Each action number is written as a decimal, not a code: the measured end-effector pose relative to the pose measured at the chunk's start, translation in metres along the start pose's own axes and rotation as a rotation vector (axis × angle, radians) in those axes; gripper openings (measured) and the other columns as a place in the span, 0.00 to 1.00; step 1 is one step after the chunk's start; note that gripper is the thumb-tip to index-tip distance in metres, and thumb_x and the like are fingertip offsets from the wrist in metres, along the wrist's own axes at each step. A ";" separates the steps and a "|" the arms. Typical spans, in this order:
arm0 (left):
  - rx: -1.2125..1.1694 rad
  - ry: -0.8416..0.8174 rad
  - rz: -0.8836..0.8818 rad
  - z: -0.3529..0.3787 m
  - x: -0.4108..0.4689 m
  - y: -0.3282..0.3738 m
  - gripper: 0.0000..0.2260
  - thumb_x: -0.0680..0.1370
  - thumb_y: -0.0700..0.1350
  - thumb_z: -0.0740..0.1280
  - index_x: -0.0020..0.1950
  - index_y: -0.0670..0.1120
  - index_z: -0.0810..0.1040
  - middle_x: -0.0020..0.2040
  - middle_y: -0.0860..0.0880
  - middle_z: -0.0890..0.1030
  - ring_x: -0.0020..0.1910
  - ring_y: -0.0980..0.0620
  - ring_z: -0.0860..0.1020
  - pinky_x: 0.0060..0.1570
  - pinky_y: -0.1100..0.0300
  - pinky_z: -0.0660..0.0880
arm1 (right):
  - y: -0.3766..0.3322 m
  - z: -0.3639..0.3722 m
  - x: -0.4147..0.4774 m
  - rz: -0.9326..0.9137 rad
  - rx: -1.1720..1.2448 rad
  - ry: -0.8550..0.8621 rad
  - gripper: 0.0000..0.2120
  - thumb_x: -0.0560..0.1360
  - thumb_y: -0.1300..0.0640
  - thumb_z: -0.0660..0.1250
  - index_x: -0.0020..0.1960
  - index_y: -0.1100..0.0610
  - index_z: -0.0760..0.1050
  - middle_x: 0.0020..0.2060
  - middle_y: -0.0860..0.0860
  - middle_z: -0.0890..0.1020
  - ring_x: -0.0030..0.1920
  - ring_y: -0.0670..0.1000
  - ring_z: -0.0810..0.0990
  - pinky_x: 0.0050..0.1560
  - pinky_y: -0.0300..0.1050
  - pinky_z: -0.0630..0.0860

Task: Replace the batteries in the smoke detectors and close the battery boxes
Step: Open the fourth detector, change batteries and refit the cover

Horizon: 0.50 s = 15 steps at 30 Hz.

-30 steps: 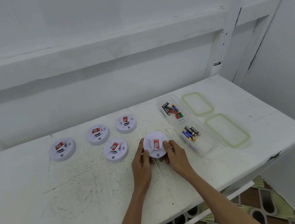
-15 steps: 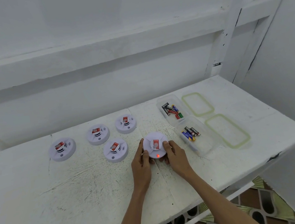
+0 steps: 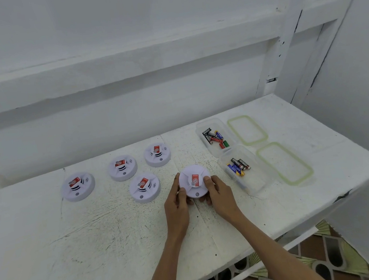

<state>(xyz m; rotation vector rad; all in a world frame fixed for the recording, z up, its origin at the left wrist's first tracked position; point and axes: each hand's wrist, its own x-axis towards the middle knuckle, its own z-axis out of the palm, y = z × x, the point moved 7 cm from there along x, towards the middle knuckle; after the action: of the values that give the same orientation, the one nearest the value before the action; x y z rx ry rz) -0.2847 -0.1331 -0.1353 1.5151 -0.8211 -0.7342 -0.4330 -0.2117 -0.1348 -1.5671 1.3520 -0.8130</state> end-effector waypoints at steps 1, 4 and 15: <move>0.004 0.001 0.001 0.000 0.000 0.000 0.19 0.87 0.44 0.61 0.78 0.53 0.72 0.63 0.55 0.84 0.43 0.54 0.81 0.47 0.63 0.80 | 0.000 0.000 0.000 0.000 0.000 0.001 0.18 0.82 0.42 0.56 0.44 0.54 0.74 0.33 0.53 0.82 0.32 0.50 0.79 0.40 0.55 0.78; 0.009 -0.001 0.004 0.000 0.000 0.000 0.19 0.87 0.45 0.61 0.78 0.53 0.72 0.63 0.55 0.84 0.44 0.52 0.81 0.47 0.62 0.80 | 0.000 0.000 0.000 -0.004 -0.011 0.000 0.18 0.83 0.42 0.56 0.44 0.53 0.74 0.33 0.53 0.82 0.32 0.49 0.79 0.40 0.54 0.78; 0.026 -0.001 0.012 0.001 0.001 -0.002 0.19 0.87 0.45 0.60 0.79 0.52 0.71 0.62 0.52 0.85 0.39 0.57 0.80 0.44 0.65 0.79 | -0.001 0.000 -0.001 -0.011 -0.019 -0.008 0.20 0.83 0.42 0.55 0.44 0.55 0.73 0.33 0.53 0.83 0.31 0.48 0.79 0.39 0.51 0.77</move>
<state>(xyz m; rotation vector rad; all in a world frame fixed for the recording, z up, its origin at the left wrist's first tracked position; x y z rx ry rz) -0.2844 -0.1345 -0.1374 1.5319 -0.8427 -0.7174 -0.4325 -0.2109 -0.1337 -1.5928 1.3497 -0.8015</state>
